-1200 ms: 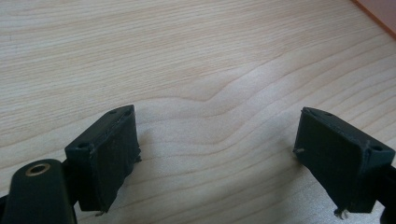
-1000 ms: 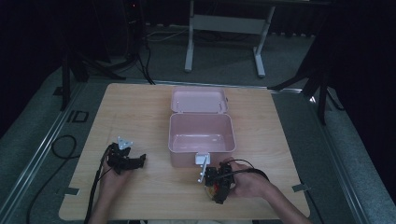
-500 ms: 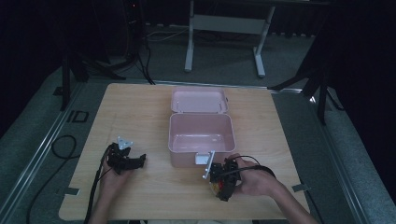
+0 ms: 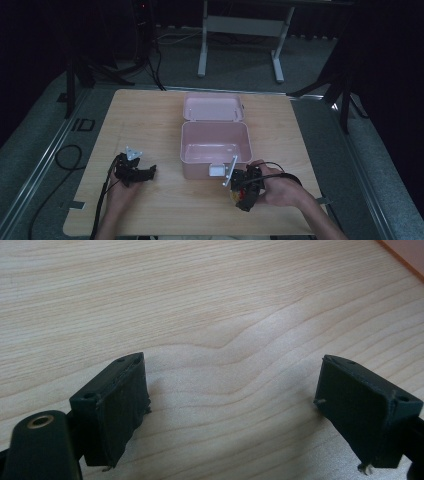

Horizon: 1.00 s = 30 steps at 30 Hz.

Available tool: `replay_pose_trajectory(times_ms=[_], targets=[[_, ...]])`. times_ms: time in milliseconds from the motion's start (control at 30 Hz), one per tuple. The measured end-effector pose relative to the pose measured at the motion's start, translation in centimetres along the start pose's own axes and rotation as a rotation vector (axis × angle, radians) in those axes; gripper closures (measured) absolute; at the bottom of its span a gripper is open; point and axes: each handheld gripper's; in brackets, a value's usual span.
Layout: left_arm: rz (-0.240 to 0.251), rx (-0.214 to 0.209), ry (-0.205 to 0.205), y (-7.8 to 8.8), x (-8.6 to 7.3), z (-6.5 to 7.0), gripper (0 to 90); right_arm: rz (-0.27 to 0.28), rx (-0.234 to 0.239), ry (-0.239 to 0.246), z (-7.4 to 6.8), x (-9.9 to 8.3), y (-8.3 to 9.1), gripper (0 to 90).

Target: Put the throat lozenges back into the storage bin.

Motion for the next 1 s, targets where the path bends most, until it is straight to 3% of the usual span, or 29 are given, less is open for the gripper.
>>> replay_pose_trajectory(times_ms=[1000], targets=[[0.000, 0.000, 0.000, 0.0, 0.0, 0.0, 14.0, 0.010, -0.029, -0.011, 0.8, -0.9, 2.9, 20.1]])
Point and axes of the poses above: each handheld gripper's, and its own axes: y roughly backward along the jaws, x roughly out of its top, z roughly to its right, and after that the axes turned 9 degrees about y, right-handed
